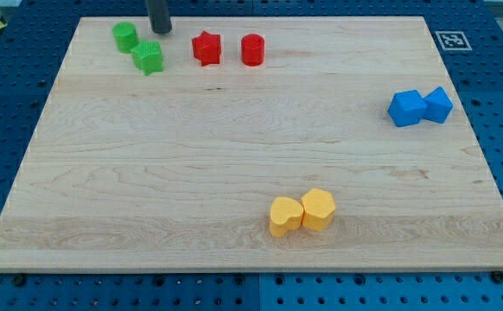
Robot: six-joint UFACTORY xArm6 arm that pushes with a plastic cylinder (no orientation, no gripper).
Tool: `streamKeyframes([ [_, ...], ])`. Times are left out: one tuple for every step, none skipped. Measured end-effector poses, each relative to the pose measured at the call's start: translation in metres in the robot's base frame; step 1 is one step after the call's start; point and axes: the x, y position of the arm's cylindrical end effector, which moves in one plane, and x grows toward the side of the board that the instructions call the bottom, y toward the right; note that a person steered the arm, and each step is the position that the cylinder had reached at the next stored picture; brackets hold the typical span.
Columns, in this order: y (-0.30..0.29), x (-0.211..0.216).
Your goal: Move the green circle down a bit
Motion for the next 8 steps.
streamKeyframes([
  [-0.016,-0.006],
  [-0.031,0.006],
  [-0.042,0.012],
  [-0.042,0.014],
  [-0.042,0.024],
  [-0.042,0.042],
  [-0.043,0.046],
  [-0.05,0.053],
])
